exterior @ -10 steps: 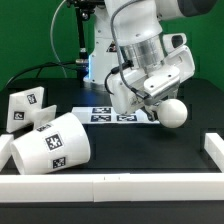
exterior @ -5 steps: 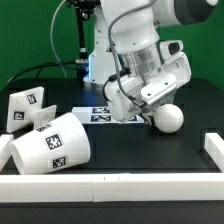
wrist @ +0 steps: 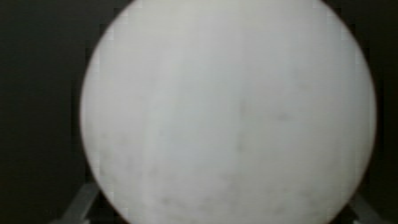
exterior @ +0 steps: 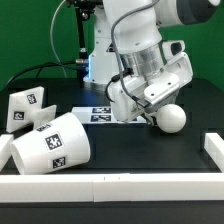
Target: Assemble lamp
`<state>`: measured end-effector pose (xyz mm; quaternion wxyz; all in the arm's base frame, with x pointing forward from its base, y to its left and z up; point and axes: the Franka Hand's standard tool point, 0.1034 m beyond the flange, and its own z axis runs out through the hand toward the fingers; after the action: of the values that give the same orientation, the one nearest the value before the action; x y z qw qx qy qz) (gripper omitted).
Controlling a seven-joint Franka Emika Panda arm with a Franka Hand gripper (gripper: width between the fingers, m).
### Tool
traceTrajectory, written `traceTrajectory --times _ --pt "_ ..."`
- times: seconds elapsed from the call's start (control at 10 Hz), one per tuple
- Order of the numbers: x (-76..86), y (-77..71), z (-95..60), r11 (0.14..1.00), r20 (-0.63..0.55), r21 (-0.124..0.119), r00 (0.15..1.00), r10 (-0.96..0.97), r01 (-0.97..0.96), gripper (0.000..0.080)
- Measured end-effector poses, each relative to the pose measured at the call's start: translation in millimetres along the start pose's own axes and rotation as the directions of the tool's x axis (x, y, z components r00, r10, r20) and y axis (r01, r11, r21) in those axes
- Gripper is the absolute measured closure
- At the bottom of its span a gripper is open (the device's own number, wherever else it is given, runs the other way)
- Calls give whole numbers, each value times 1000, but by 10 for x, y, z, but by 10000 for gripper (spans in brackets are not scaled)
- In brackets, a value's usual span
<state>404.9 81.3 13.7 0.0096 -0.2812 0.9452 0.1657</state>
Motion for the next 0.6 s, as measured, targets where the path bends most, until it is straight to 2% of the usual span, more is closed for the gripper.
traceTrajectory --times 0.2,0.3,0.6 --pt "4 1 2 1000 -1 0 1000 0 0 158" --pt "5 2 3 1000 -1 0 1000 0 0 118" --pt "8 2 4 1000 -1 -1 1000 0 0 101"
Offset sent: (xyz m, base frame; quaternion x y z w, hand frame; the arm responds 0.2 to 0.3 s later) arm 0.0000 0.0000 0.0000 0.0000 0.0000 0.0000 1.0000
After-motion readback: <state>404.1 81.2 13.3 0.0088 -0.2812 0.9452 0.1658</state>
